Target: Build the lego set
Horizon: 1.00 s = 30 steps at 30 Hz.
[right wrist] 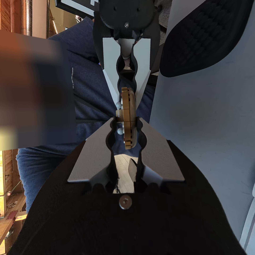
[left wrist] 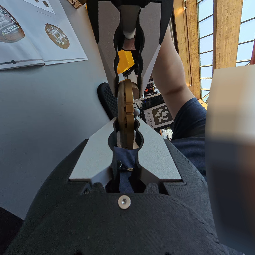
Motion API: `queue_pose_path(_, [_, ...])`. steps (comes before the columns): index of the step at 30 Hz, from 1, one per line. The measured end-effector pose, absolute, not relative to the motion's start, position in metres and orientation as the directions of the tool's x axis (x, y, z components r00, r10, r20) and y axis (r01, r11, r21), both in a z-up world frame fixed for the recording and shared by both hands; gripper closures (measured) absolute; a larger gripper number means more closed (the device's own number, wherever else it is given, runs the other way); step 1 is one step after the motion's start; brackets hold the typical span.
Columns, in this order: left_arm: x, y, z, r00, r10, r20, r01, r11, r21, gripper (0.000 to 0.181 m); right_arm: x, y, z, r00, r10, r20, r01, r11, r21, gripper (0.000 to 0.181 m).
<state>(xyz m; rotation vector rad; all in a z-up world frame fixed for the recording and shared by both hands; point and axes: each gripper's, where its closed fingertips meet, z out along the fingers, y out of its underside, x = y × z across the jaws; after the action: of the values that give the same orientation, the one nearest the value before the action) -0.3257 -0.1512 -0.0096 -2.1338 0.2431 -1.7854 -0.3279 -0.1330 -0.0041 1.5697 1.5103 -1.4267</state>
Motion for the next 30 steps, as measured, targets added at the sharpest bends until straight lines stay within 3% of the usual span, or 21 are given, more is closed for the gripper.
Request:
queue_pose_path(4, [-0.325, -0.151, -0.008, 0.240, -0.409, 0.880, 0.104, -0.891, -0.443, 0.162, -0.328, -0.132, -0.002, -0.247, 0.382, -0.890, 0.905, -0.236, -0.353, 0.152])
queue_pose_path(7, [-0.330, -0.149, -0.013, 0.339, -0.474, 0.813, 0.104, -0.840, -0.533, 0.162, -0.328, -0.124, -0.011, -0.308, 0.528, -0.791, 0.867, -0.186, -0.462, 0.123])
queue_pose_path(11, [-0.332, -0.151, -0.015, 0.417, -0.531, 0.738, 0.089, -0.784, -0.615, 0.162, -0.335, -0.122, -0.011, -0.414, 0.662, -0.625, 0.814, -0.038, -0.579, 0.115])
queue_pose_path(16, [-0.333, -0.150, -0.017, 0.388, -0.508, 0.769, 0.119, -0.800, -0.588, 0.162, -0.337, -0.137, -0.007, -0.458, 0.626, -0.631, 0.864, 0.147, -0.481, 0.134])
queue_pose_path(22, [-0.334, -0.149, -0.019, 0.382, -0.512, 0.769, 0.102, -0.804, -0.586, 0.162, -0.343, -0.136, -0.015, -0.415, 0.648, -0.639, 0.903, 0.208, -0.375, 0.152])
queue_pose_path(29, [-0.339, -0.155, -0.036, 0.359, -0.447, 0.819, 0.118, -0.849, -0.515, 0.162, -0.348, -0.142, -0.031, -0.341, 0.601, -0.723, 0.931, 0.112, -0.347, 0.150])
queue_pose_path(30, [-0.341, -0.156, -0.038, 0.339, -0.404, 0.850, 0.148, -0.869, -0.472, 0.162, -0.354, -0.146, -0.027, -0.331, 0.547, -0.769, 0.929, 0.046, -0.367, 0.136])
